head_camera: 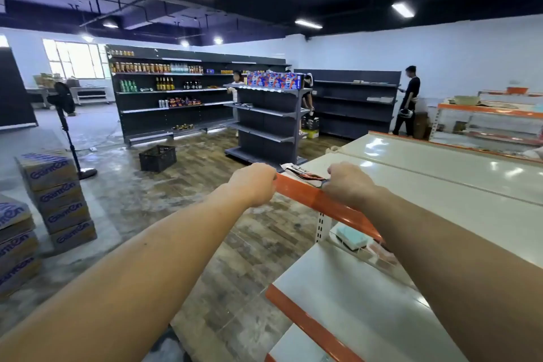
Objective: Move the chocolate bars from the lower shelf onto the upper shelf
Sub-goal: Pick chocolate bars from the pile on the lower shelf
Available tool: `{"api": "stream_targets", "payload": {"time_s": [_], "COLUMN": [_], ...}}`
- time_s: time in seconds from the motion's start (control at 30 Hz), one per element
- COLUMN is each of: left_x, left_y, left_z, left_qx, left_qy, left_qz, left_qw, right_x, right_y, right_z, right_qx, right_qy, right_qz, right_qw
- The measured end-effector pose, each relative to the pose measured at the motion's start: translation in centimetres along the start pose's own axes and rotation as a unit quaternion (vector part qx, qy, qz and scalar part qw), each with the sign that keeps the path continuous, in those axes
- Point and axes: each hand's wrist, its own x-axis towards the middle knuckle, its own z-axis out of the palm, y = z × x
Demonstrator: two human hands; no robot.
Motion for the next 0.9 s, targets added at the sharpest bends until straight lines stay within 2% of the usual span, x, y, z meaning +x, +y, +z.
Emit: {"api": "stream_targets", "payload": {"time_s": [0.13, 0.33, 0.53, 0.67, 0.8, 0.9], "left_x": [3.2, 7.8, 11.1, 12.3, 12.4, 11.8], "left_y": [1.8, 3.2, 3.4, 2.6, 0.7, -2.3], "left_z": [1.0, 2.5, 2.5, 1.9, 2.5, 2.5], "left_qx": [0.027, 0.054, 0.05, 0.07, 0.135, 0.142], "left_qy": [0.016, -0.004, -0.104, -0.128, -0.086, -0.004], "left_qz": [0.035, 0.07, 0.101, 0.109, 0.115, 0.065], "left_qw": [0.999, 0.996, 0.988, 0.983, 0.98, 0.988], "right_x": [0.4, 1.4, 3.1, 3.9, 4.5, 5.6], "right_y": [1.7, 3.3, 3.7, 3.7, 3.2, 1.3], "right_z": [-0.6, 0.0, 0.6, 0.9, 1.4, 2.2], "right_qx": [-0.001, 0.011, 0.017, 0.023, 0.027, 0.03], "right_qy": [-0.013, -0.018, -0.003, 0.01, 0.044, 0.098], "right_qz": [0.021, 0.051, 0.045, 0.052, 0.062, 0.027], "right_qw": [1.0, 0.998, 0.999, 0.998, 0.997, 0.994]}}
